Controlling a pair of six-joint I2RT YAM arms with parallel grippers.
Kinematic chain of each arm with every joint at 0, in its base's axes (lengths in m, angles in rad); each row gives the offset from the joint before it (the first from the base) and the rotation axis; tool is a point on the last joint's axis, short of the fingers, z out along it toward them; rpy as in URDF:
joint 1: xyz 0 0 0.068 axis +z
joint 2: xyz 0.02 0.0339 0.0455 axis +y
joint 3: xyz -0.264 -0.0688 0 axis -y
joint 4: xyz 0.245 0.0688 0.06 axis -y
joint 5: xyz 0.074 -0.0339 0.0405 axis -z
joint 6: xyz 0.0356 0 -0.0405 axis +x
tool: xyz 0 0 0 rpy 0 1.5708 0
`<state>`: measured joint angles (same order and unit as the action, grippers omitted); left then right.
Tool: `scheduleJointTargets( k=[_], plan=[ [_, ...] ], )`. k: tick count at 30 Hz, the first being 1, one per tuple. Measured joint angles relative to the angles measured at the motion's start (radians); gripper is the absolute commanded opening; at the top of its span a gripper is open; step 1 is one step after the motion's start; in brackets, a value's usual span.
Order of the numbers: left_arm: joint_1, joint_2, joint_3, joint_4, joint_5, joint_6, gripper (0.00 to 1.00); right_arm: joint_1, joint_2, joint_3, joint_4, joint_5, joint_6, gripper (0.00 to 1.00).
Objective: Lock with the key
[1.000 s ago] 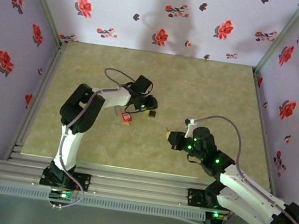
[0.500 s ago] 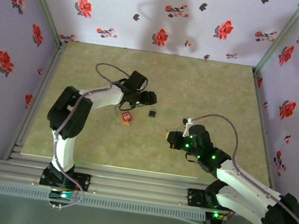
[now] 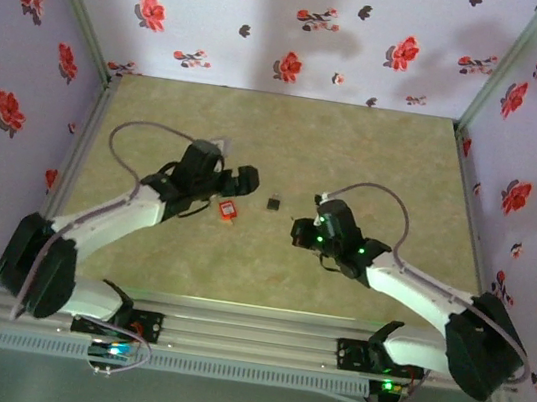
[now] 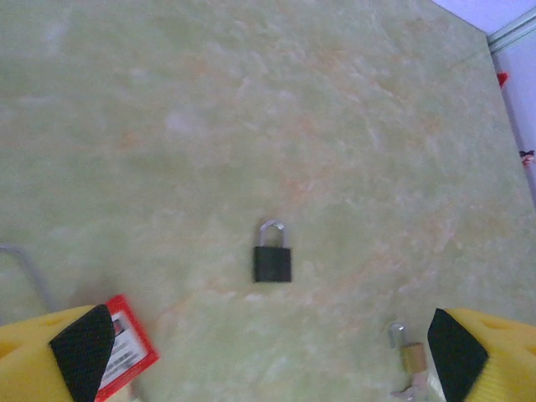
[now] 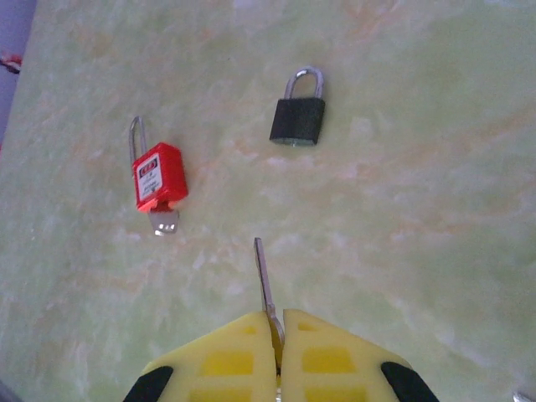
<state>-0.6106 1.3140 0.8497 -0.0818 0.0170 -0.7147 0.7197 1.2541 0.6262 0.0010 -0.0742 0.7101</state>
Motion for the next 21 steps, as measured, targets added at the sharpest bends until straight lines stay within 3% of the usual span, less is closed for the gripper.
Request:
scheduleJointTargets(
  k=[7, 15, 21],
  plan=[
    [0.0, -0.188, -0.196, 0.083, -0.109, 0.023, 1.0, -0.016, 0.204, 0.15, -0.002, 0.023, 0.0, 0.0],
    [0.0, -0.19, -0.262, 0.202, -0.2, 0.039, 1.0, -0.055, 0.404, 0.301, -0.011, 0.003, 0.005, 0.0],
    [-0.006, -0.184, -0.279, 0.262, -0.211, 0.045, 1.0, -0.066, 0.466, 0.36, -0.047, 0.0, 0.007, 0.0]
  ],
)
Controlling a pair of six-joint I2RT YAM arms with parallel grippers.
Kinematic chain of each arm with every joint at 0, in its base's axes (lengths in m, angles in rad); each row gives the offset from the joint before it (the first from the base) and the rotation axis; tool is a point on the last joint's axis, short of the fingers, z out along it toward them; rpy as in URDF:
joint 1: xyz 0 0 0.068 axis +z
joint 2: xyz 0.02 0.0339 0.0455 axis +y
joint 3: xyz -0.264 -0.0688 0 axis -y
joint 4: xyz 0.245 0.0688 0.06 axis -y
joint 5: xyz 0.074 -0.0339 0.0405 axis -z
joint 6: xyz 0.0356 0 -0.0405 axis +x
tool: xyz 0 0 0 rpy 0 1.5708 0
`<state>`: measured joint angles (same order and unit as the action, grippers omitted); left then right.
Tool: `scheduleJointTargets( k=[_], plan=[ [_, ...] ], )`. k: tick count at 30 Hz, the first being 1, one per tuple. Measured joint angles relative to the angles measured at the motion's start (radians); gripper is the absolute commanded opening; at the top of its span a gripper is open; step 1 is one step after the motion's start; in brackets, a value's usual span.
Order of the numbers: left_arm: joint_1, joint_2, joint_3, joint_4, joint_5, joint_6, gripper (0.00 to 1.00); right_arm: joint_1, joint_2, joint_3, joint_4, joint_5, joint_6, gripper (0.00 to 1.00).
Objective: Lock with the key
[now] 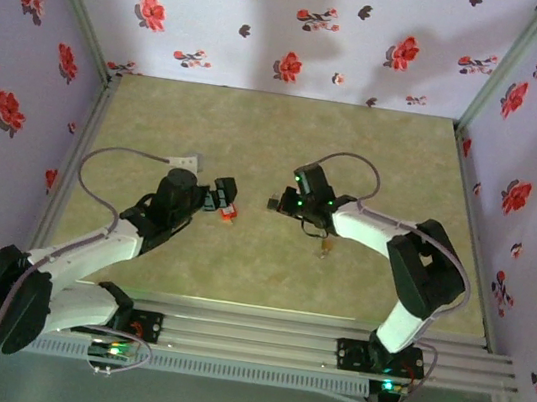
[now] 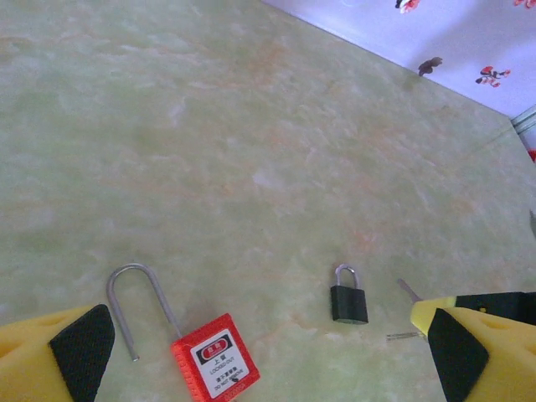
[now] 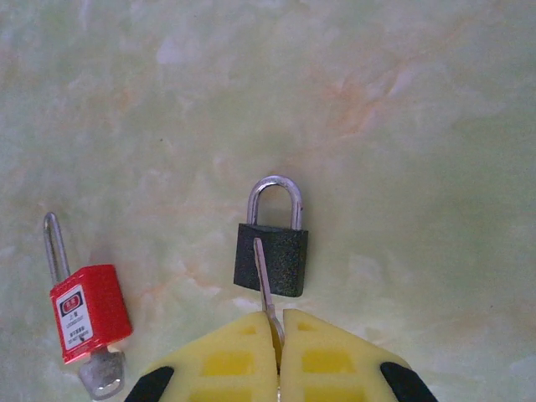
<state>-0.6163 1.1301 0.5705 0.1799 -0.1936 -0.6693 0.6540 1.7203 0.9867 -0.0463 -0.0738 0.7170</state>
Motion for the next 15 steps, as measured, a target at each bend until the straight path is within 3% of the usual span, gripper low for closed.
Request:
scheduleJointTargets(
  k=[15],
  plan=[
    [-0.012, -0.045, -0.028, 0.041, -0.032, 0.0, 1.0, -0.021, 0.107, 0.102, -0.07, 0.029, -0.028, 0.0]
  ],
)
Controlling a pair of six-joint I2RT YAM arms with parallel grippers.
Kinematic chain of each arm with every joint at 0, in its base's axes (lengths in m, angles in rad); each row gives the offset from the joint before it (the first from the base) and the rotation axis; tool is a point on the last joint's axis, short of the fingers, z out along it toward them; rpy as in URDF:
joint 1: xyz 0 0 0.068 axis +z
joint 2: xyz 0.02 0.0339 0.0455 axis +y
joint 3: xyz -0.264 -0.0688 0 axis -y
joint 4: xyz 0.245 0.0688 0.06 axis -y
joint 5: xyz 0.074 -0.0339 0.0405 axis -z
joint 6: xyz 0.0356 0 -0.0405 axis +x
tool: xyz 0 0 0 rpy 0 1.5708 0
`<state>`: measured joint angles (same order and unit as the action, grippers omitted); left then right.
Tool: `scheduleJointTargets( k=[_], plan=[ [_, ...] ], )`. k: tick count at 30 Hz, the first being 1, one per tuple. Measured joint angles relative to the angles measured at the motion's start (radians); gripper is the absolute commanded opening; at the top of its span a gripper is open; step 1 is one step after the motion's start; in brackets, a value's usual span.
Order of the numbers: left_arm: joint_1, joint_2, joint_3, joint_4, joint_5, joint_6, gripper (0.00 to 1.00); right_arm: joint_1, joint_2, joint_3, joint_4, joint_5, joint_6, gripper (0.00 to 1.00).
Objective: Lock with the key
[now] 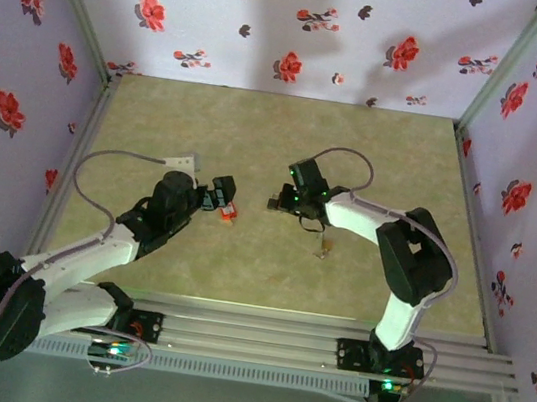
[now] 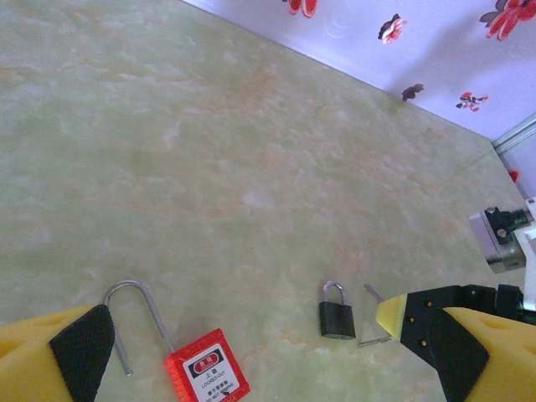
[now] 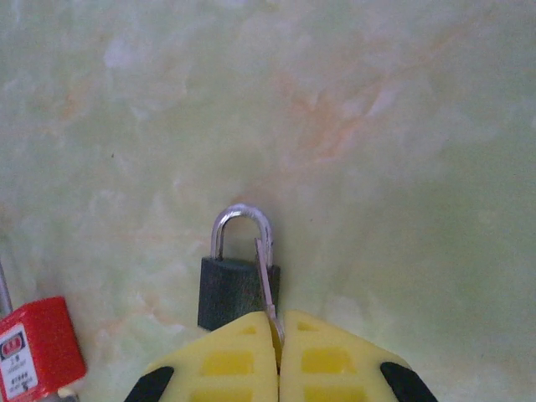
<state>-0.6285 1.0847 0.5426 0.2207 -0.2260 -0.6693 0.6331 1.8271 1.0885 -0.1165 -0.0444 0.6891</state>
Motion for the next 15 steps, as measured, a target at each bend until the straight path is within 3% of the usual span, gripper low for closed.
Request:
scheduleJointTargets(
  k=[15],
  plan=[
    [-0.003, 0.021, -0.005, 0.008, -0.033, 0.019, 1.0, -0.02, 0.101, 0.055, -0.017, -0.005, -0.016, 0.01]
  ],
)
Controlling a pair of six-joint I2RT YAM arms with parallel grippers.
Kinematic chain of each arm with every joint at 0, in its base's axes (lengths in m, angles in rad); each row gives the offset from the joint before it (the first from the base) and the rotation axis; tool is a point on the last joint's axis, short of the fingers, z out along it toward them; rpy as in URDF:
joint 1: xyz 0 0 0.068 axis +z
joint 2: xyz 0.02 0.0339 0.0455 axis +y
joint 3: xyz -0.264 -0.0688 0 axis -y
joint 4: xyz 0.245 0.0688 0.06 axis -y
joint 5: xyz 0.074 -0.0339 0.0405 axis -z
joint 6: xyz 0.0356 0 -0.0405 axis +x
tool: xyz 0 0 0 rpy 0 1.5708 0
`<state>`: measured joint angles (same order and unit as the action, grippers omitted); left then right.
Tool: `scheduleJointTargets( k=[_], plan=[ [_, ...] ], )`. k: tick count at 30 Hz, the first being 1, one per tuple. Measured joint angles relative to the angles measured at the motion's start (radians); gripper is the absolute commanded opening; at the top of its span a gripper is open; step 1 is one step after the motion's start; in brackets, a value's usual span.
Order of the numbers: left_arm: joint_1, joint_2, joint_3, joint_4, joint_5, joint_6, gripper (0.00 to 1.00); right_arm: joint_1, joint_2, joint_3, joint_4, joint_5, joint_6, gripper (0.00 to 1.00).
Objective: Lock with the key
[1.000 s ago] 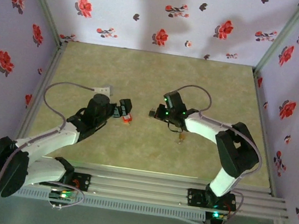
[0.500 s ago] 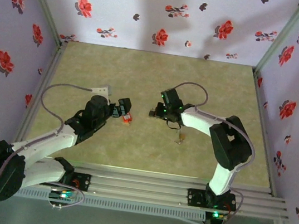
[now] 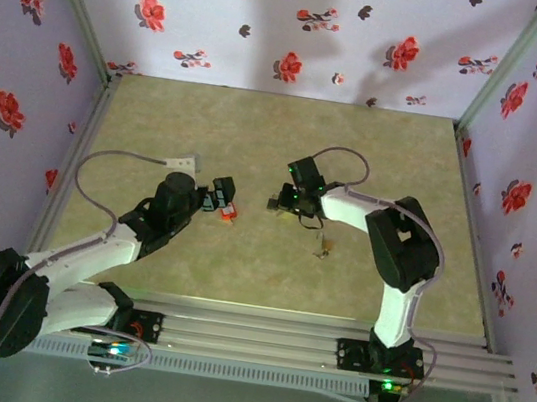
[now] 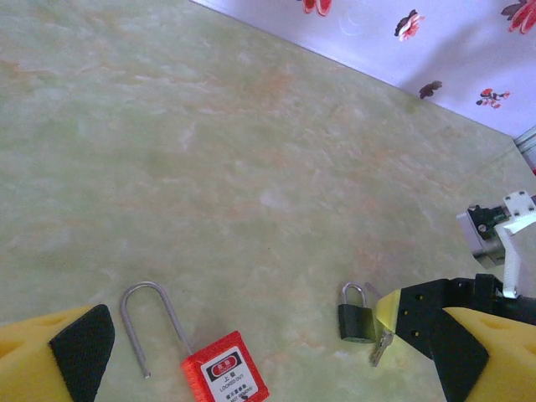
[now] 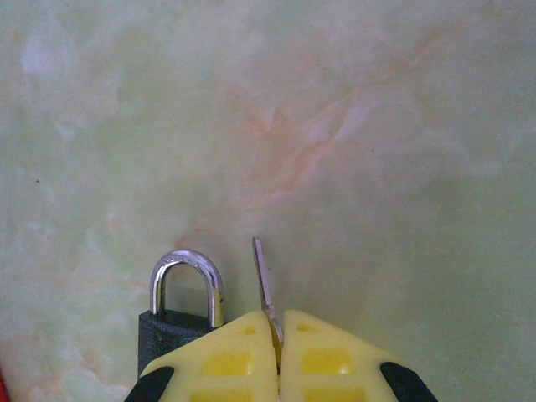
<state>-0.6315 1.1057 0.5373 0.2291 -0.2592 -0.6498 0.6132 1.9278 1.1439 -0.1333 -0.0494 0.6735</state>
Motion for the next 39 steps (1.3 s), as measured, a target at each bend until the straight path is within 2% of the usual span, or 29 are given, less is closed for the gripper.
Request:
scheduleJointTargets(
  k=[6, 13, 19, 23, 27, 32, 37, 39],
  plan=[
    [-0.001, 0.0, 0.0, 0.0, -0.003, 0.0, 1.0, 0.0, 0.016, 0.024, -0.012, 0.0, -0.003, 0.06],
    [-0.003, 0.0, 0.0, -0.001, -0.003, 0.0, 1.0, 0.0, 0.024, 0.034, -0.021, -0.003, -0.018, 0.19],
    [-0.004, 0.0, 0.0, -0.001, -0.003, 0.0, 1.0, 0.0, 0.031, 0.061, -0.053, -0.006, -0.025, 0.27],
    [-0.004, -0.007, 0.0, -0.002, -0.003, 0.0, 1.0, 0.0, 0.031, 0.071, -0.076, -0.002, -0.042, 0.36],
    [-0.006, -0.013, 0.0, -0.001, -0.003, 0.0, 1.0, 0.0, 0.025, 0.084, -0.119, 0.014, -0.064, 0.45],
    [-0.006, -0.013, 0.0, -0.002, -0.003, 0.0, 1.0, 0.0, -0.019, 0.091, -0.204, 0.047, -0.093, 0.52],
    [-0.008, -0.013, 0.0, -0.003, -0.002, 0.0, 1.0, 0.008, -0.128, 0.093, -0.269, 0.082, -0.124, 0.64],
    [-0.008, -0.013, 0.0, -0.003, -0.002, 0.0, 1.0, 0.016, -0.186, 0.09, -0.285, 0.104, -0.128, 0.78]
  ],
)
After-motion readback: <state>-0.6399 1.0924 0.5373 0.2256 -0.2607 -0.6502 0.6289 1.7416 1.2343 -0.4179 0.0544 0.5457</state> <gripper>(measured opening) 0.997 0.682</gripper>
